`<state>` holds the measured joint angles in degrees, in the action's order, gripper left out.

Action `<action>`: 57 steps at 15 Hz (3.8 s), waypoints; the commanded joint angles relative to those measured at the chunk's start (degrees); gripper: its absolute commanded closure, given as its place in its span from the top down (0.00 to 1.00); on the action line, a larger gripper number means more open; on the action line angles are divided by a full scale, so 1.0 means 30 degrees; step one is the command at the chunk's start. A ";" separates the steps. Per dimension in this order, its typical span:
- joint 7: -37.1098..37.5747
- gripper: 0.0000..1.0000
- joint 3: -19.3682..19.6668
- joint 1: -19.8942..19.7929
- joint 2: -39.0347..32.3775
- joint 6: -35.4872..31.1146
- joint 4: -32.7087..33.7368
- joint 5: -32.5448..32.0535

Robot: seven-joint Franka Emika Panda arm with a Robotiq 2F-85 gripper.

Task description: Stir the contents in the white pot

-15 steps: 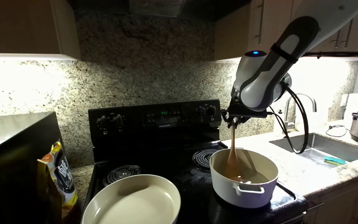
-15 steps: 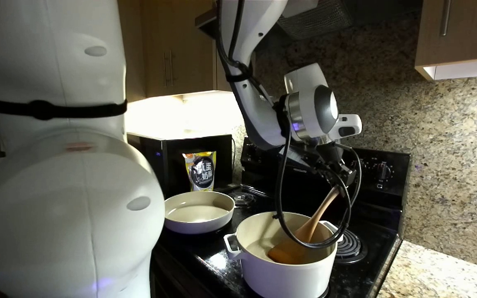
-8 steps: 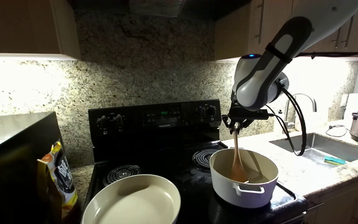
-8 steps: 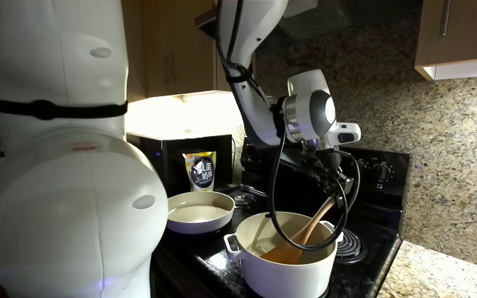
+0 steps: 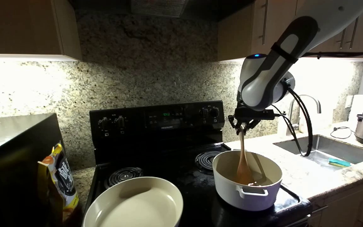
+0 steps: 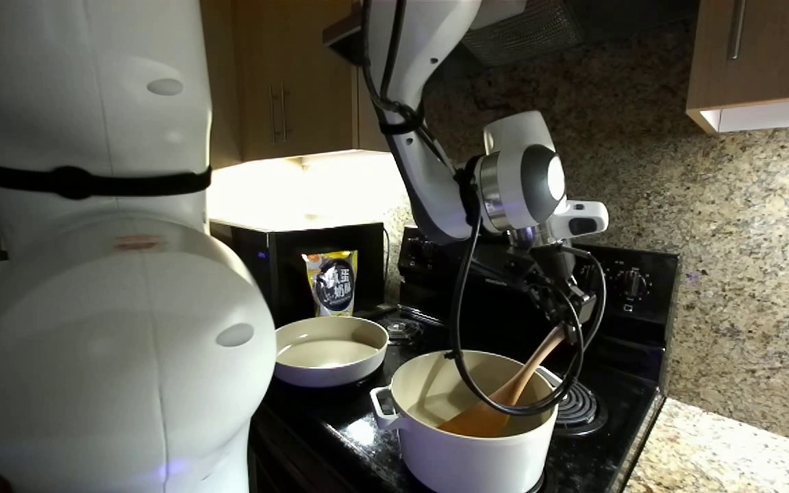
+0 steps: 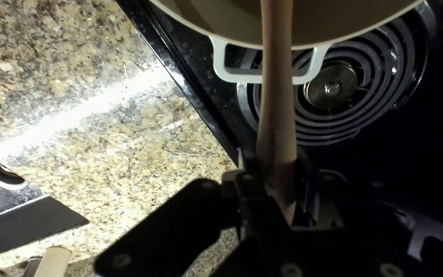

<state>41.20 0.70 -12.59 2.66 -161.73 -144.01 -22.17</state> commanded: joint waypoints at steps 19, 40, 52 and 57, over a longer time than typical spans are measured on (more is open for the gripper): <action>-0.1654 0.07 0.0555 0.1839 -0.0539 0.0859 0.0035 0.1733; 1.0764 0.07 0.1797 0.1601 -0.0803 -0.2112 -0.1047 -0.6197; 1.7725 0.07 0.3287 0.1549 -0.0929 -0.4067 -0.0388 -1.2628; 2.1586 0.07 0.3553 0.1598 -0.0861 -0.4001 0.0062 -1.5939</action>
<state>98.18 11.00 -7.61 -0.55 -172.11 -144.08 -64.56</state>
